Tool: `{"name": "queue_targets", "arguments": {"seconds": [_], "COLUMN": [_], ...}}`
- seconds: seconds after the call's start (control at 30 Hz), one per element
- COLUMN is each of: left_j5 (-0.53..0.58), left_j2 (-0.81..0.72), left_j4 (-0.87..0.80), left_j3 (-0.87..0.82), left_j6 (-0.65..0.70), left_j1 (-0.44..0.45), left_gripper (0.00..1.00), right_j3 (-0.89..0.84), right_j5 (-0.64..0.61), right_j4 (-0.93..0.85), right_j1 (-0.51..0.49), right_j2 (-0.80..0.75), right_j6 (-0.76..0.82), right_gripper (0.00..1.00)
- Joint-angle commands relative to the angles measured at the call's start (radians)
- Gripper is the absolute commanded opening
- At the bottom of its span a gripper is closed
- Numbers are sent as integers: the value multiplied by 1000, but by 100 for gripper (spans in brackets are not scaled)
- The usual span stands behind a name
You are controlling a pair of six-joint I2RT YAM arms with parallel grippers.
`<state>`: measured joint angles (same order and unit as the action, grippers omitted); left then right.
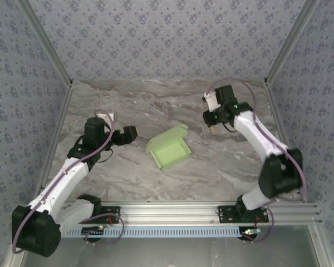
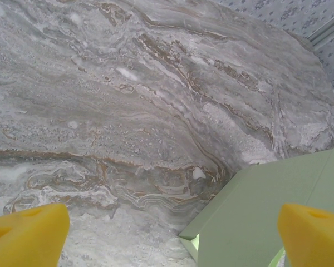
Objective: Fold the paper box
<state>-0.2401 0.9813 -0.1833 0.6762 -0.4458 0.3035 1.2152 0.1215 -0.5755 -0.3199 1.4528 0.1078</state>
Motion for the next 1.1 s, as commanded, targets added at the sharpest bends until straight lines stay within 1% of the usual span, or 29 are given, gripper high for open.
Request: {"name": "queue_targets", "arguments": {"seconds": [0.0,0.1,0.2,0.23,0.3,0.37,0.43,0.6,0.67,0.77,0.83,0.9,0.97,1.0,1.03,1.07], "left_j5": [-16,-12,-10,-8,-1,5,15,45,53,60,62,67,69,70,67,66], "left_j2": [-27,-32,-36,-41,-46,-52,-61,-84,-88,-83,-76,-70,-66,-63,-61,-56], "left_j4": [8,16,23,25,20,10,-4,-23,-25,-28,-34,-36,-33,-33,-33,-32], "left_j3": [-17,-24,-31,-33,-32,-28,-21,-22,-27,-28,-26,-23,-20,-19,-17,-15], "left_j6": [2,-3,-10,-11,-10,-7,-1,5,4,5,8,10,10,10,9,7], "left_j1": [3,3,3,3,3,3,3,3,3,3,3,3,3,3,3,3], "left_gripper": [96,96,96,96,96,96,96,96,96,96,96,96,96,96,96,96], "right_j3": [-122,-182,-227,-238,-262,-295,-288,-231,-197,-180,-175,-162,-172,-188,-205,-223], "right_j5": [20,-17,-19,-10,14,14,0,-69,-90,-61,-40,-18,-31,-40,-80,-103], "right_j4": [74,69,80,93,134,182,184,150,144,129,110,63,45,48,57,59], "right_j1": [-113,-263,-388,-416,-455,-493,-501,-509,-507,-524,-552,-592,-642,-677,-707,-729], "right_j2": [-159,-267,-298,-296,-288,-274,-227,-91,-45,-15,8,36,53,57,58,59], "right_j6": [-23,52,181,215,303,412,488,586,568,500,380,258,137,73,-3,-60], "right_gripper": [15,17,21,21,22,19,17,16,16,17,17,21,24,27,31,33]}}
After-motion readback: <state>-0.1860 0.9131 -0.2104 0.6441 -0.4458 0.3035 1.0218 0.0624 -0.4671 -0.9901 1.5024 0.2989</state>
